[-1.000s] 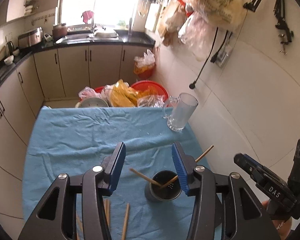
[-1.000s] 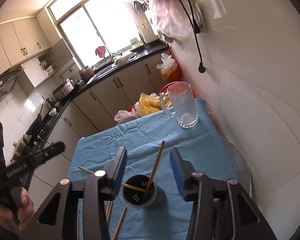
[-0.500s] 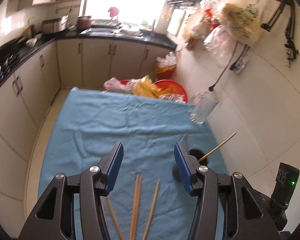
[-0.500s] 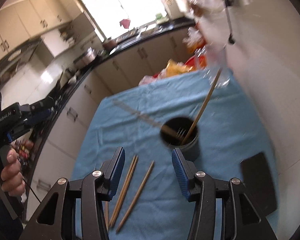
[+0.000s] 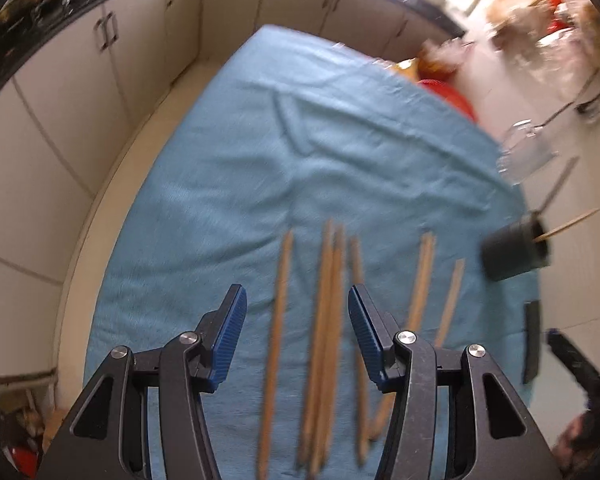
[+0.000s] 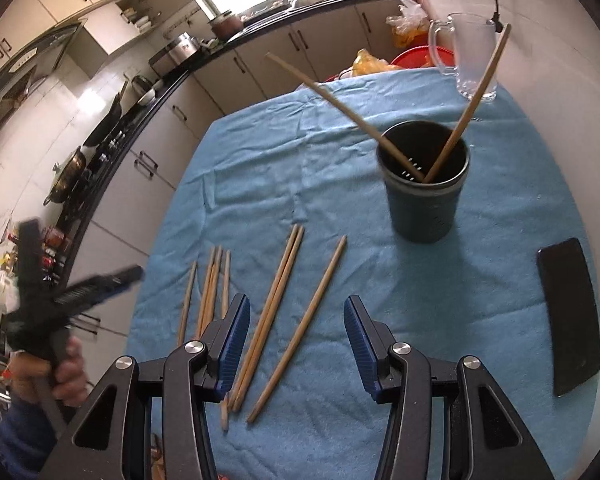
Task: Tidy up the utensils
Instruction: 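Return both tools to the chopsticks and close each on one chopstick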
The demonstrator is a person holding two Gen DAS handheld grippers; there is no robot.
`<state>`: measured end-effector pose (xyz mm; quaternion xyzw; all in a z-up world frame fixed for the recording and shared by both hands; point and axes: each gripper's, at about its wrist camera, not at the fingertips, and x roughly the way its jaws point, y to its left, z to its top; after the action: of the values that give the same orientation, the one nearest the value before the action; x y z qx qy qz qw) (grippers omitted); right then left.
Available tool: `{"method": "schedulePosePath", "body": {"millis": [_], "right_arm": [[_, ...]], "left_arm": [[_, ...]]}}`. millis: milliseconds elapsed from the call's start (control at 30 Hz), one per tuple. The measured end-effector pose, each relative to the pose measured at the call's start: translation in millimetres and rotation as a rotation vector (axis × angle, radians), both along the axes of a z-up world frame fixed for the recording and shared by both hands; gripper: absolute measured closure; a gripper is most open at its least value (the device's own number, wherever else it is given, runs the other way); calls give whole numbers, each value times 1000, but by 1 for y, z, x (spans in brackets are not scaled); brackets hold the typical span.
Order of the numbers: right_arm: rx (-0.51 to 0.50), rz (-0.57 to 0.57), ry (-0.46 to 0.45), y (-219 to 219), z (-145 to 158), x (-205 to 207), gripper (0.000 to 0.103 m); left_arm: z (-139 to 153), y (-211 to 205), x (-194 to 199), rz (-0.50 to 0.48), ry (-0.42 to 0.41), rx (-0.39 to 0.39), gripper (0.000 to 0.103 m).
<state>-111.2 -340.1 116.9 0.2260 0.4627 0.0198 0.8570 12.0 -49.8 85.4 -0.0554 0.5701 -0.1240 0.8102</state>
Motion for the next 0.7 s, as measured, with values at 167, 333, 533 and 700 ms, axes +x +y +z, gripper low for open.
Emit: {"method": "schedulePosePath", "body": {"millis": [167,333,533,700], "right_arm": [[-10,-14,27,0,-6,-1,50],[-22,-56,60,-8,-13,-3,50],[-56,-92,103,-14,-24,3,60],[-64,-92,153,-10,-39,26,63]], "left_arm": [[-28,-4,-1,-14,38,44,51],[-43,-17,6,-58,39,106,61],[-59,-29,10,-118,27,185,77],[-58,-24,7,-141,7,225,96]]}}
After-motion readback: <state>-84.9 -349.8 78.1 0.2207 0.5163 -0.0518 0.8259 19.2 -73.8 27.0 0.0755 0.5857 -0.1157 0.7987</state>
